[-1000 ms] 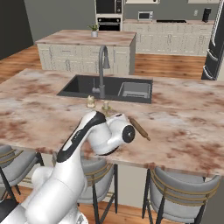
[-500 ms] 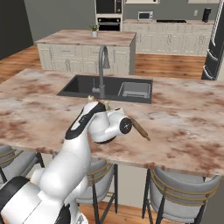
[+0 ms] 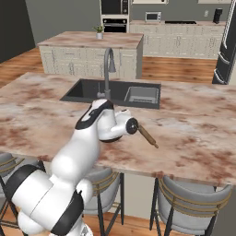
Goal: Pick the candle and candle from the dining table and place them in the open cabinet. Close the cabinet after placing the objects.
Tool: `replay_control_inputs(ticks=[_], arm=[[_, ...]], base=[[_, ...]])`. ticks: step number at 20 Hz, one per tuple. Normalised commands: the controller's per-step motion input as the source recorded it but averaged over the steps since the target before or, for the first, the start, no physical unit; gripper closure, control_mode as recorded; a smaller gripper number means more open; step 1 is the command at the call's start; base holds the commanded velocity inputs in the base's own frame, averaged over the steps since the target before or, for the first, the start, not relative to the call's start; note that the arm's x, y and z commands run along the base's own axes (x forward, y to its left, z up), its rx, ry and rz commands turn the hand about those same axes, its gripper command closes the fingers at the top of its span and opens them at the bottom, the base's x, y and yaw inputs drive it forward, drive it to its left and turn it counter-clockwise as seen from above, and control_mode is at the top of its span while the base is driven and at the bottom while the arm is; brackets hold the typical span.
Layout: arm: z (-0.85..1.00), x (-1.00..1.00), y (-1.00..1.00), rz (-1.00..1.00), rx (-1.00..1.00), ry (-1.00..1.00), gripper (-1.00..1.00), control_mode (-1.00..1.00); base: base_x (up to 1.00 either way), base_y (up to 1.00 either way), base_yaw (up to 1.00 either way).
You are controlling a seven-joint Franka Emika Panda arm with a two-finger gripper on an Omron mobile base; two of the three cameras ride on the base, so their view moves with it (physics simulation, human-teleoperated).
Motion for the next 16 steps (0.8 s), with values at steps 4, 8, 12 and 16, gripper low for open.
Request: replay_control_inputs(ticks=[4, 8, 12, 16], arm=[[-0.07, 0.42, 0.23, 0.00, 0.00, 0.00, -1.00, -1.00], [-0.13, 0.49, 0.30, 0.00, 0.00, 0.00, -1.00, -1.00], [-0.14, 0.45, 0.20, 0.00, 0.00, 0.00, -1.00, -1.00], [-0.11, 0.33, 0.01, 0.00, 0.00, 0.00, -1.00, -1.00]], base=[[0.00, 0.00, 0.00], [0.00, 0.00, 0.00], [0.00, 0.00, 0.00], [0.00, 0.00, 0.00]])
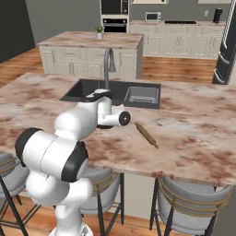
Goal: Pick the candle and candle from the dining table and place them in the open cabinet. Close the cabinet after placing the objects.
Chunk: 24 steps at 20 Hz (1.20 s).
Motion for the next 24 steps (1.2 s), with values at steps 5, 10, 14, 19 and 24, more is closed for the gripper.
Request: replay_control_inputs(ticks=[5, 10, 14, 19, 24], arm=[[-0.13, 0.21, 0.00, -0.02, 0.00, 0.00, -1.00, -1.00], [-0.07, 0.29, 0.00, -0.01, 0.01, 0.00, -1.00, -1.00], [0.00, 0.32, 0.00, 0.00, 0.04, 0.00, -1.00, -1.00], [-0.07, 0.23, -0.07, 0.00, 0.04, 0.00, -1.00, -1.00], [-0.25, 0.10, -0.11, 0.00, 0.01, 0.03, -1.00, -1.00]], base=[[0.00, 0.00, 0.00], [0.00, 0.00, 0.00], [0.00, 0.00, 0.00], [0.00, 0.00, 0.00], [0.00, 0.00, 0.00]])
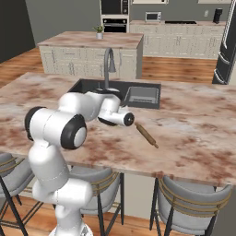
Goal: Pick the candle and candle from the dining table and place them in the open cabinet. Close the cabinet after placing the objects.
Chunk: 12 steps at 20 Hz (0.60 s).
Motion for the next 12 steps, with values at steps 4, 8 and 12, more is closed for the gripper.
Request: replay_control_inputs(ticks=[4, 8, 12], arm=[[-0.30, 0.07, -0.03, 0.00, 0.00, 0.05, -1.00, -1.00], [-0.22, 0.19, 0.00, 0.00, 0.00, 0.05, -1.00, -1.00], [-0.17, 0.29, 0.00, 0.00, 0.00, 0.04, -1.00, -1.00]], base=[[0.00, 0.00, 0.00], [0.00, 0.00, 0.00], [0.00, 0.00, 0.00]])
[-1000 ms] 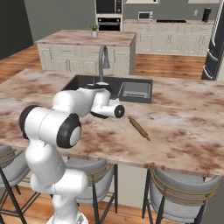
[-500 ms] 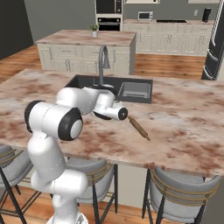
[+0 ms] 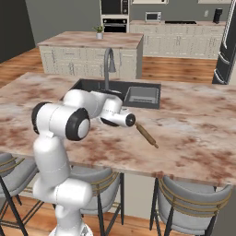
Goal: Pick the candle and candle from the dining table and place them in the open cabinet. Close the cabinet after placing the objects.
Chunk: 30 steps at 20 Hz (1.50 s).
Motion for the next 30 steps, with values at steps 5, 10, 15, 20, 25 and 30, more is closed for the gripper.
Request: replay_control_inputs(ticks=[5, 10, 15, 20, 25, 30], arm=[[-0.04, 0.32, 0.00, 0.00, 0.00, 0.01, -1.00, -1.00], [-0.03, 0.36, 0.00, 0.00, 0.00, 0.00, -1.00, -1.00], [-0.14, 0.44, 0.03, 0.00, 0.00, 0.01, -1.00, -1.00], [-0.20, 0.49, 0.06, 0.00, 0.00, 0.02, -1.00, -1.00], [-0.24, 0.43, 0.03, 0.00, 0.00, 0.05, -1.00, -1.00], [-0.23, 0.43, 0.07, 0.00, 0.00, 0.04, -1.00, -1.00]], base=[[0.00, 0.00, 0.00], [0.00, 0.00, 0.00], [0.00, 0.00, 0.00], [0.00, 0.00, 0.00], [0.00, 0.00, 0.00], [0.00, 0.00, 0.00]])
